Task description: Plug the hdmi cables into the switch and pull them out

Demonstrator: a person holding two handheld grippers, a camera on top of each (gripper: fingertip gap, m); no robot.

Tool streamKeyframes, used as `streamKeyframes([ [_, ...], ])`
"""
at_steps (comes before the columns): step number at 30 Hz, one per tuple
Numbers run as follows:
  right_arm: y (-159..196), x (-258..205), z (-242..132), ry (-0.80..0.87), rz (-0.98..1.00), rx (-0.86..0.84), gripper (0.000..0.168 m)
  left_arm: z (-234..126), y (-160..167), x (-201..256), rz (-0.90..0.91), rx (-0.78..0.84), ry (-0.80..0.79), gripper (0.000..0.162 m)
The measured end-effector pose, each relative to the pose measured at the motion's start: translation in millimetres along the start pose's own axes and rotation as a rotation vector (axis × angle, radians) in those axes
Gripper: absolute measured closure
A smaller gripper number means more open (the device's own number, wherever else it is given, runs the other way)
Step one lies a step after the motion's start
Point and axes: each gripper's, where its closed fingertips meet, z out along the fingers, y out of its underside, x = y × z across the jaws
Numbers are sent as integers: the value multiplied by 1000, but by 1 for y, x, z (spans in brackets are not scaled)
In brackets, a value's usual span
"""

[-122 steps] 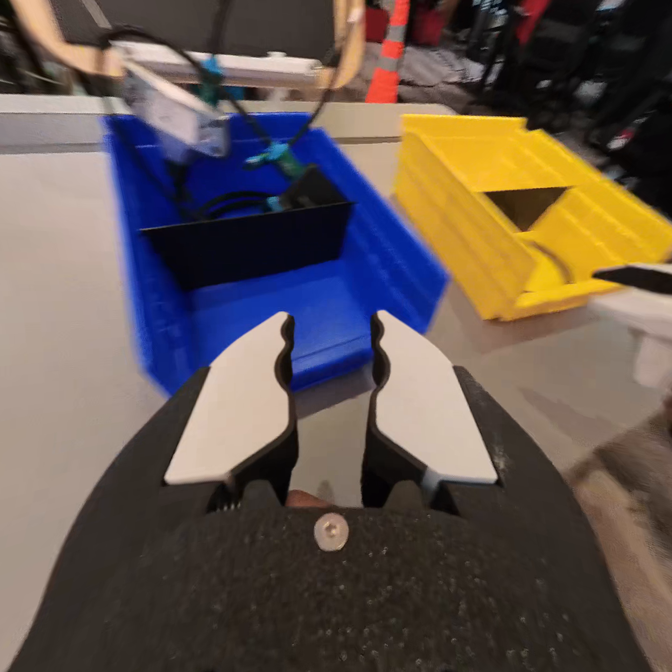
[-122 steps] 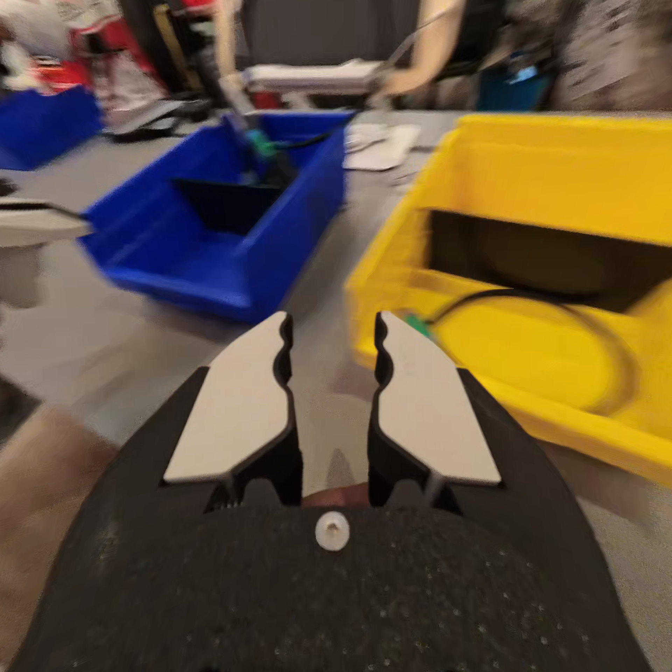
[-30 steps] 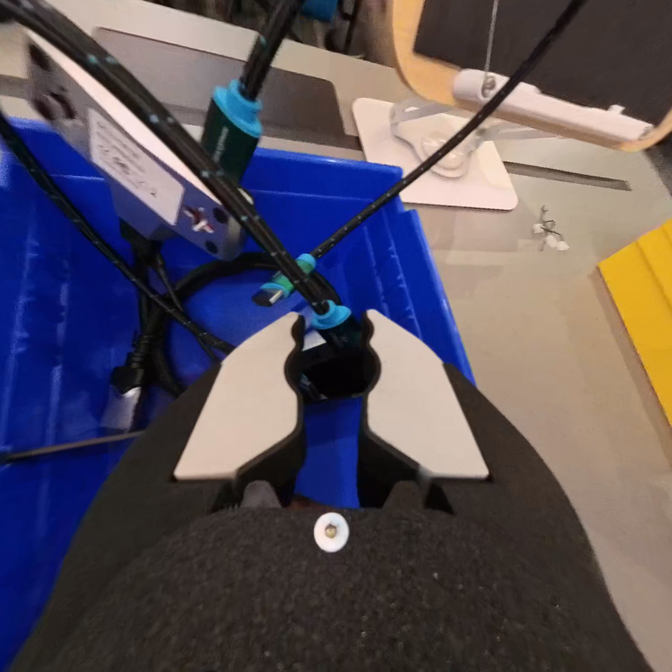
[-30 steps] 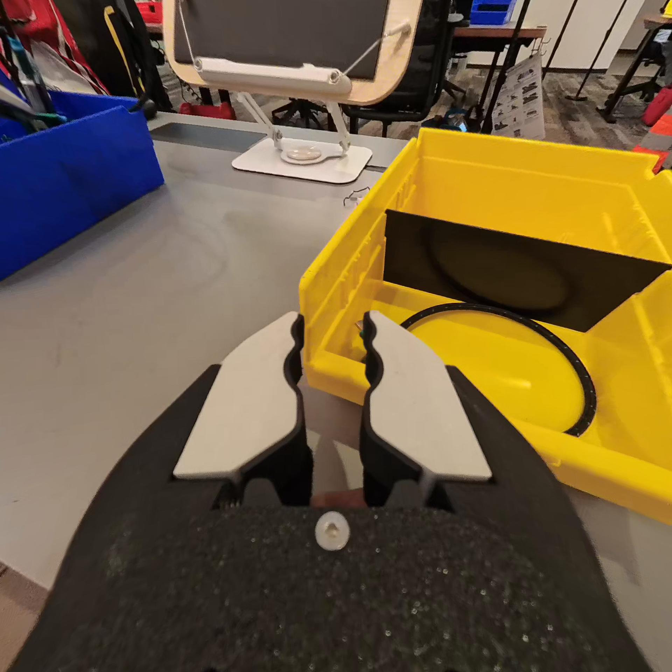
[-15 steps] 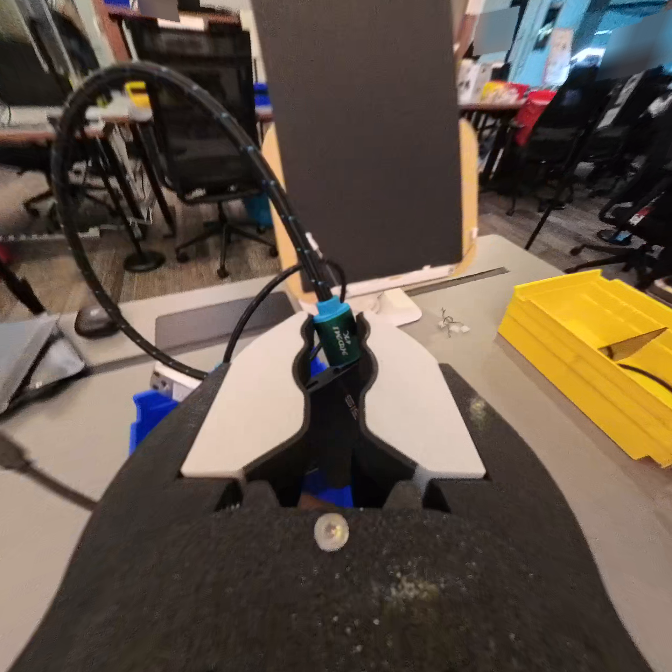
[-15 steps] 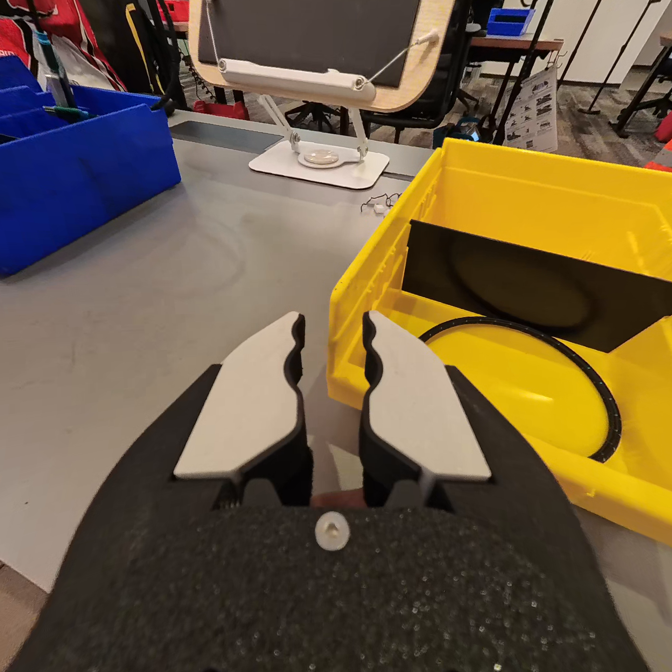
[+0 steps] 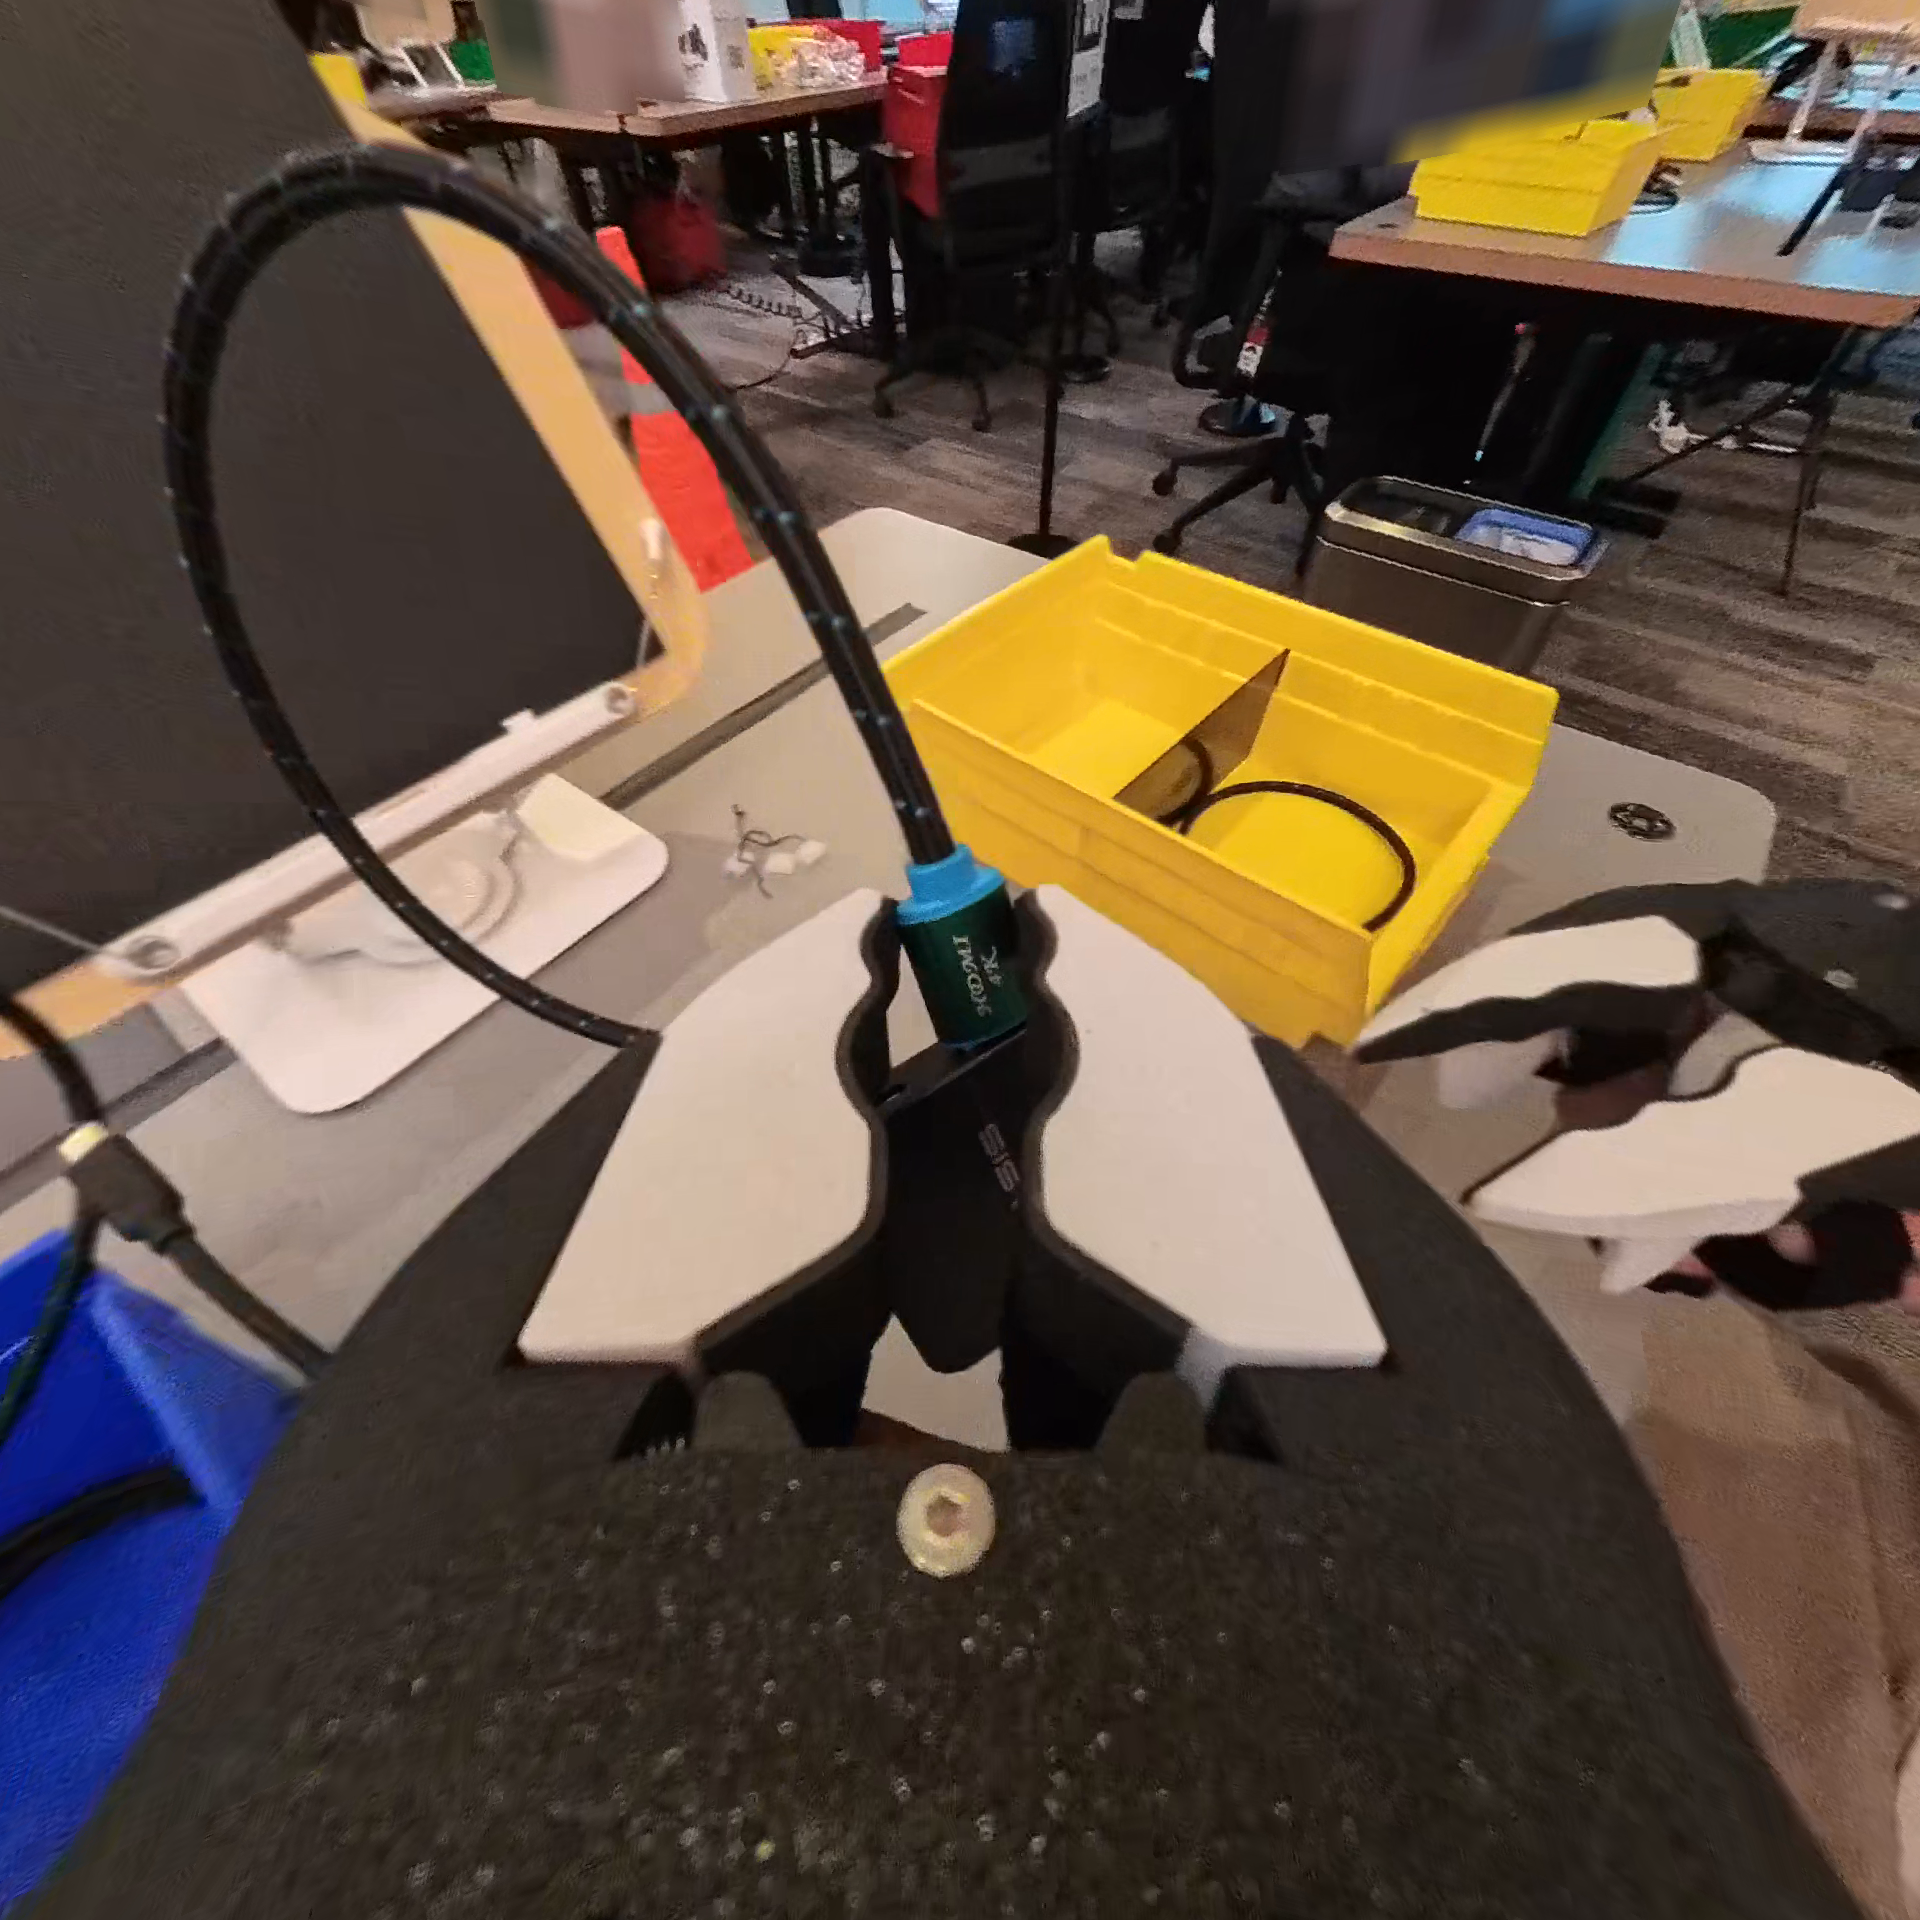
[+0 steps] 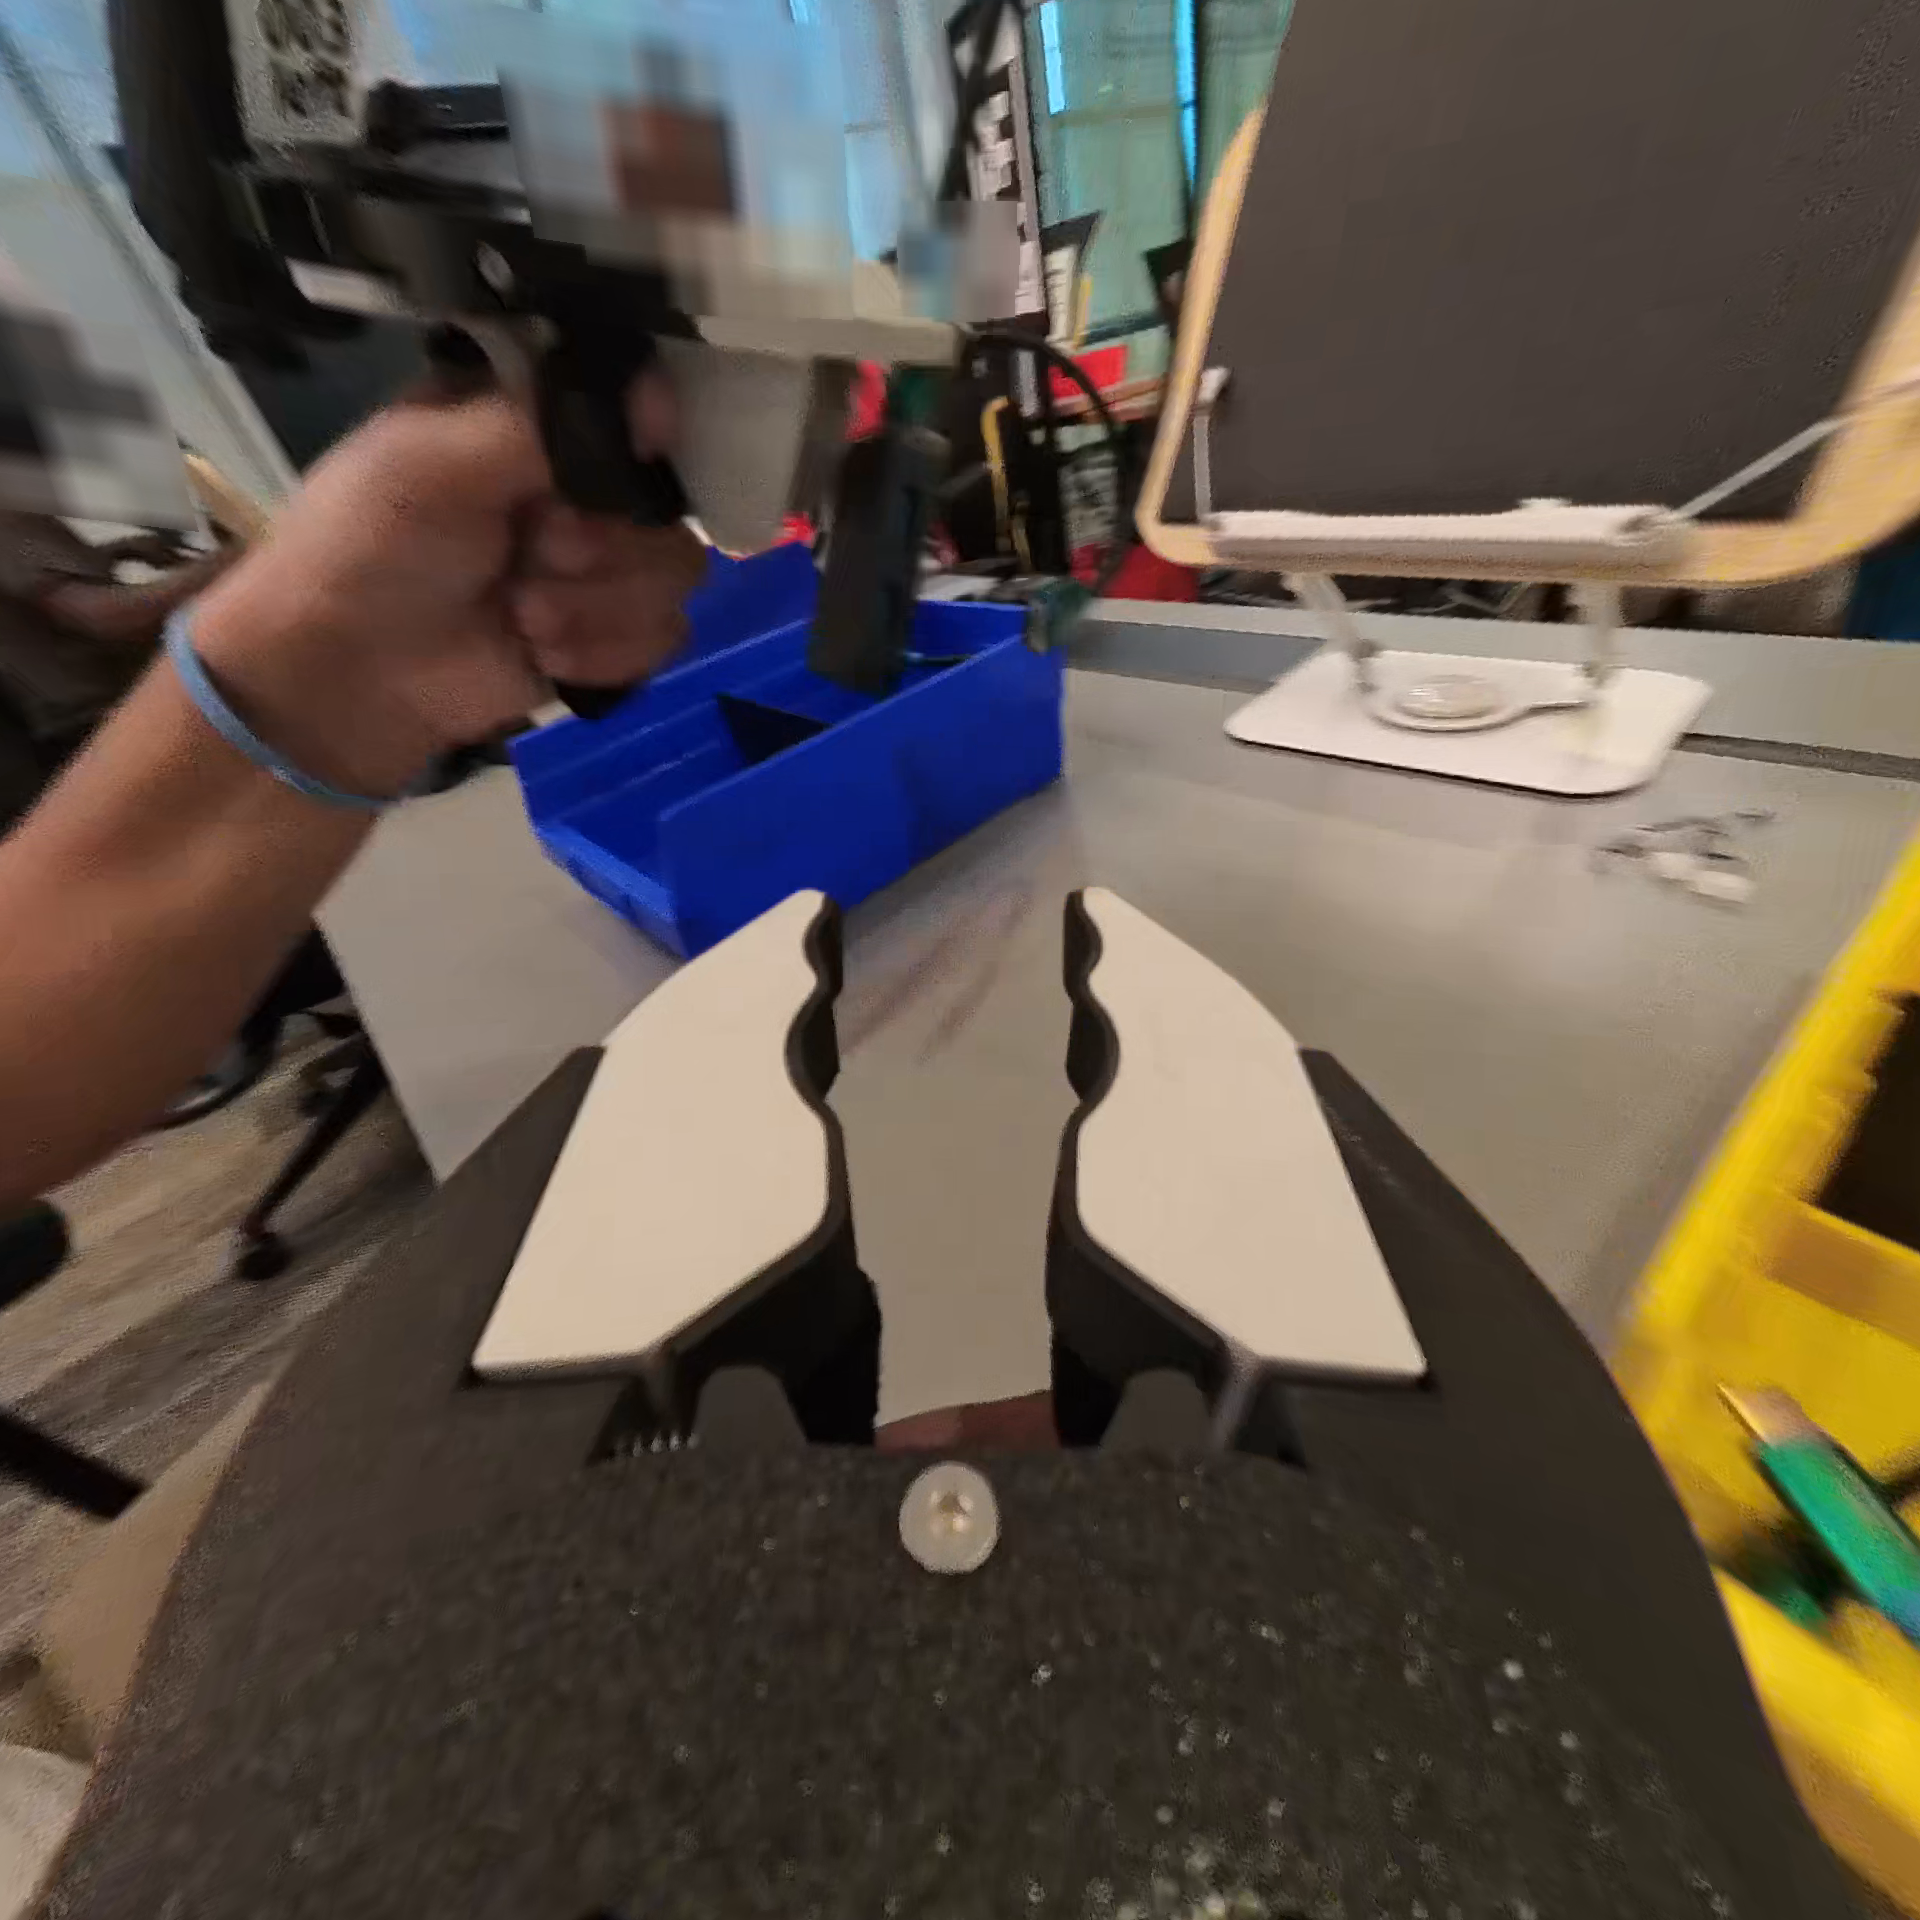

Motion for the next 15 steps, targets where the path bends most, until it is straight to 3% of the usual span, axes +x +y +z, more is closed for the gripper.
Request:
streamKeyframes([
  [3, -10, -9, 33, -103, 51, -34, 122, 18, 9, 23, -9, -9, 42, 141],
  [6, -14, -3, 60, -92, 68, -68, 123, 28, 16, 40, -25, -14, 73, 140],
  [11, 0, 11, 79, -64, 81, -132, 155, 25, 25, 41, -17, -23, 40, 141],
  [13, 7, 13, 84, -45, -31, -150, 155, 19, 35, 35, -9, -52, 5, 140],
  [15, 17, 19, 90, 48, -299, -190, 156, 11, 50, 31, -36, -82, -13, 140],
])
